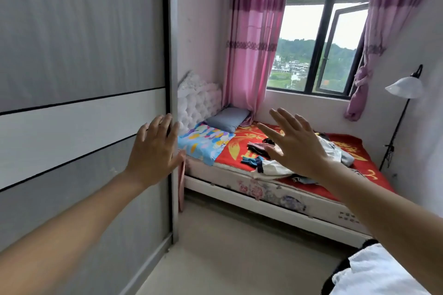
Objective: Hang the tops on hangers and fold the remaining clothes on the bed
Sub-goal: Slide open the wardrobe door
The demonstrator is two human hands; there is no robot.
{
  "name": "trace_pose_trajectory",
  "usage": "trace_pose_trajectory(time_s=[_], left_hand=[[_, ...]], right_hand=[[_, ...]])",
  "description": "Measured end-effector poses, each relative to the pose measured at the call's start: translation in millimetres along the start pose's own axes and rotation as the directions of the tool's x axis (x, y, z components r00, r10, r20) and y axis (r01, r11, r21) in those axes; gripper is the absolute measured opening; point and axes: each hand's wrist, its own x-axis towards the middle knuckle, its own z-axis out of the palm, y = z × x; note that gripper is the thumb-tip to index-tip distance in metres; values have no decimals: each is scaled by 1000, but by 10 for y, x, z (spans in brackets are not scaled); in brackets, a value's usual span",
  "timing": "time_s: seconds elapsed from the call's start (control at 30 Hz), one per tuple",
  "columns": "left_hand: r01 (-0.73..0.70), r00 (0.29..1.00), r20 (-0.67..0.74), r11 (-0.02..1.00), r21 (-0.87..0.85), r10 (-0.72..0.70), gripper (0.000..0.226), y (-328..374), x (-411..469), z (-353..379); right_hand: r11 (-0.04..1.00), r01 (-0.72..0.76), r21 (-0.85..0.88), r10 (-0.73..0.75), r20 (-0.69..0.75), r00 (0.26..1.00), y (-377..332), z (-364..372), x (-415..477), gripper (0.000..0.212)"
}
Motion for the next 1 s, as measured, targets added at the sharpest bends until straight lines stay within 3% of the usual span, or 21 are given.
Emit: trace_pose_trajectory(time_s=[0.23, 0.4, 0.57, 0.67, 0.83, 1.0], left_hand=[[-94, 996, -19, 989, -110, 92, 58, 561, 753, 1225], [-93, 996, 1, 984, -151, 94, 59, 901, 1378, 1759], [-48, 998, -39, 980, -194, 41, 58, 1138, 1991, 2104], [-22, 998, -69, 977, -210, 7, 58, 1115, 2089, 2355], [72, 996, 59, 980, -185, -62, 60, 859, 2130, 2902], [182, 981, 82, 976, -120, -173, 60, 369, 2294, 3509]], right_hand=[[991, -78, -110, 82, 28, 996, 653, 883, -190, 52], [970, -139, -199, 148, 27, 989, 1245, 1398, -263, 50], [968, -182, -174, 183, -11, 983, 1757, 1967, -142, 50], [972, -208, -106, 206, -32, 978, 1830, 2333, -8, 50], [991, -127, -50, 126, -24, 992, 1804, 3026, 247, 48], [998, -52, 24, 52, 0, 999, 1754, 3945, 909, 49]])
